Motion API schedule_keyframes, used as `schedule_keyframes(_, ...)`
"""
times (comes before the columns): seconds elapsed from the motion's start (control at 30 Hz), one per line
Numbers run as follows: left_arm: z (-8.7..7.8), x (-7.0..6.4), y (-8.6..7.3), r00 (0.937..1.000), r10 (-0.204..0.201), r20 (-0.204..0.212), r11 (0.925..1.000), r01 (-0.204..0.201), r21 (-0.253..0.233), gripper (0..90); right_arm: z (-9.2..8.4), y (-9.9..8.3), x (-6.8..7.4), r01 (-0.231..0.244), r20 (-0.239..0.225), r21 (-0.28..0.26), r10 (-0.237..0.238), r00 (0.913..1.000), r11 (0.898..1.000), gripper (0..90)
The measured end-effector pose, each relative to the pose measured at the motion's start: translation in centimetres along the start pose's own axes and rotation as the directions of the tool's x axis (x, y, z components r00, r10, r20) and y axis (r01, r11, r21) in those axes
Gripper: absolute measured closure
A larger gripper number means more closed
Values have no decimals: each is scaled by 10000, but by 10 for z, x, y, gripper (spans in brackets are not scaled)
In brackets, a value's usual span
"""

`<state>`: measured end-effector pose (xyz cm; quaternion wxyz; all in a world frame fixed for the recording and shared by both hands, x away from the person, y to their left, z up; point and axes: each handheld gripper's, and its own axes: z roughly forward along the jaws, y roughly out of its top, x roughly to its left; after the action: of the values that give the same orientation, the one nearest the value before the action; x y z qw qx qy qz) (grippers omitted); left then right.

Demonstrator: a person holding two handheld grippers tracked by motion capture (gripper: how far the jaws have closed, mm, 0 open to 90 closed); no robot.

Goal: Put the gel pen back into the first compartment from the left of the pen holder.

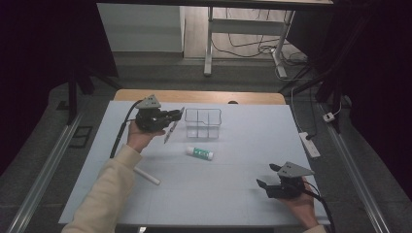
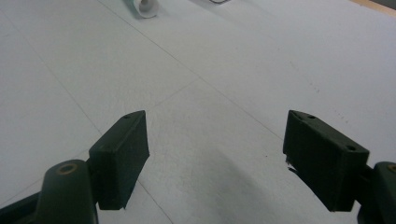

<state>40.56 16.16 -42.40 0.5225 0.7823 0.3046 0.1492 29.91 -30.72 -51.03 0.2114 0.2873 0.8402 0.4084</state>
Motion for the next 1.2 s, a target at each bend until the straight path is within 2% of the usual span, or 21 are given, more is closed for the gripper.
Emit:
schedule_keyframes(0.57,13,1,21,9999,-154,46,9987,156,-485,802,-1,0,0,47,48,-16,-47,10000,10000,224)
schedule_keyframes(0.83,17,0,34,10000,-69,-72,9983,64,-585,802,-1,0,0,29,17,-19,-29,10000,10000,224)
schedule_keyframes(1.0,21,0,42,9996,-239,138,9964,250,-815,802,-1,0,0,20,9,-28,-20,10000,10000,224)
schedule_keyframes(1.2,27,0,51,9999,-139,-10,9965,138,-820,801,-1,0,0,24,20,-70,-24,10000,10000,224)
